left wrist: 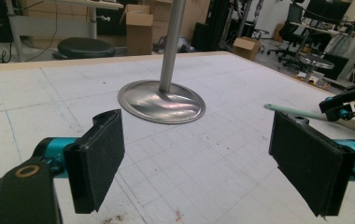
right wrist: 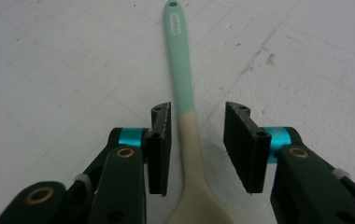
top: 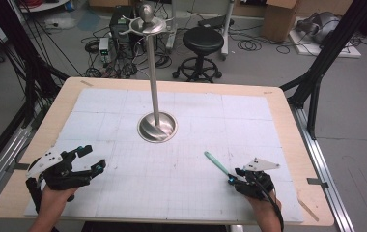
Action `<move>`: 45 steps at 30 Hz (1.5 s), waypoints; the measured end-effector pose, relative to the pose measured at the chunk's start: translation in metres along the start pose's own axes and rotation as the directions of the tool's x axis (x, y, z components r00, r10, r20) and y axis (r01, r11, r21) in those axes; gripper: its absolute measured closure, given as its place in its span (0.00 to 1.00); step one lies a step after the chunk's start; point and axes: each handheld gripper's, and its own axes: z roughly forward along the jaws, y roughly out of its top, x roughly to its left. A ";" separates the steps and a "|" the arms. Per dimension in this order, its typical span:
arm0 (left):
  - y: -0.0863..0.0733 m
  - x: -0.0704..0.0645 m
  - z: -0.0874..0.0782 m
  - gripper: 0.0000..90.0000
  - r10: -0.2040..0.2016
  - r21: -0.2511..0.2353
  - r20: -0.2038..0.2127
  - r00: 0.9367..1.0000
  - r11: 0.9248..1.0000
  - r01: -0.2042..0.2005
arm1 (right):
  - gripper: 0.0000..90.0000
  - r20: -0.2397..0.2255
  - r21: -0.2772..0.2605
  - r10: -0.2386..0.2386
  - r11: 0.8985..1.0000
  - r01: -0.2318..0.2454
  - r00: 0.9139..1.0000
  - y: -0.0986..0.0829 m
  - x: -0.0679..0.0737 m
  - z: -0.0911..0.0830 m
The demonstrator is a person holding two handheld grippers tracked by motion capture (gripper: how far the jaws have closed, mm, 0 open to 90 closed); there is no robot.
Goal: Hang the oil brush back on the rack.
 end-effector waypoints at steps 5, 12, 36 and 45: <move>0.000 0.000 0.000 0.21 0.002 0.006 0.001 1.000 1.000 -0.002 | 0.78 -0.016 0.018 -0.012 1.000 0.012 1.000 0.003 0.001 0.004; -0.001 -0.001 0.001 0.21 -0.003 0.008 0.000 1.000 1.000 0.003 | 0.88 -0.037 0.024 -0.013 1.000 0.014 0.999 0.003 0.000 0.005; -0.002 -0.001 0.003 0.22 -0.009 0.018 0.003 1.000 1.000 0.009 | 0.92 -0.076 0.019 0.043 0.999 -0.042 0.996 0.003 -0.004 0.003; -0.001 -0.003 0.004 0.23 -0.017 0.015 0.010 1.000 1.000 0.017 | 0.92 -0.103 -0.089 0.055 0.994 -0.064 0.993 0.004 -0.002 -0.014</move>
